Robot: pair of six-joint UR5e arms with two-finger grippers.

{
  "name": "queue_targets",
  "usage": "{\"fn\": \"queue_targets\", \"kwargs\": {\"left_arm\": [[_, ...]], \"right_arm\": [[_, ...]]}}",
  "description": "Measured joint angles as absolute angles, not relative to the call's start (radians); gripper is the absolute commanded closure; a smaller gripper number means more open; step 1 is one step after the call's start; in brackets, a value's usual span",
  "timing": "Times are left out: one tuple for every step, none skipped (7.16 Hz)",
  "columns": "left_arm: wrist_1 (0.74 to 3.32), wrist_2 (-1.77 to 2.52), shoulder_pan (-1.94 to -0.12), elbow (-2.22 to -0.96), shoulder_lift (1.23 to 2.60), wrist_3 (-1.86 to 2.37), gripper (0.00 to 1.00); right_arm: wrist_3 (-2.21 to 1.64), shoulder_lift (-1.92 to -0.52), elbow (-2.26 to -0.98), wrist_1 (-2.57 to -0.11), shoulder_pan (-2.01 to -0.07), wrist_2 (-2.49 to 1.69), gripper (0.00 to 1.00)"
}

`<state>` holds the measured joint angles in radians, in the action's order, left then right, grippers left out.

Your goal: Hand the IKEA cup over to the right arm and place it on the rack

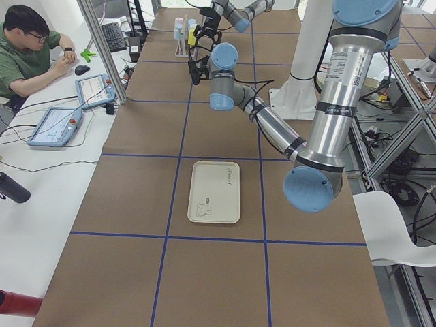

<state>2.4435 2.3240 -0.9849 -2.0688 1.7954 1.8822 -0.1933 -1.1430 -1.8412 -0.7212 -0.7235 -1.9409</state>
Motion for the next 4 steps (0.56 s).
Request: {"fn": "queue_targets", "kwargs": {"left_arm": [[2.445,2.323,-0.983,-2.066,1.819,1.928,1.00],[2.444,2.322,-0.975,-2.062,1.841,1.960,1.00],[2.444,2.320,-0.957,-2.058,1.862,1.983,1.00],[2.443,2.318,-0.935,-2.054,1.885,2.006,1.00]], "right_arm": [[-0.193,-1.111,-1.841,-0.723,-0.681,-1.898,0.00],[-0.191,-1.084,-1.841,-0.723,-0.637,-1.851,0.00],[-0.186,-1.060,-1.842,-0.720,-0.596,-1.805,0.00],[-0.182,-1.032,-1.842,-0.718,-0.553,-1.757,0.00]]}}
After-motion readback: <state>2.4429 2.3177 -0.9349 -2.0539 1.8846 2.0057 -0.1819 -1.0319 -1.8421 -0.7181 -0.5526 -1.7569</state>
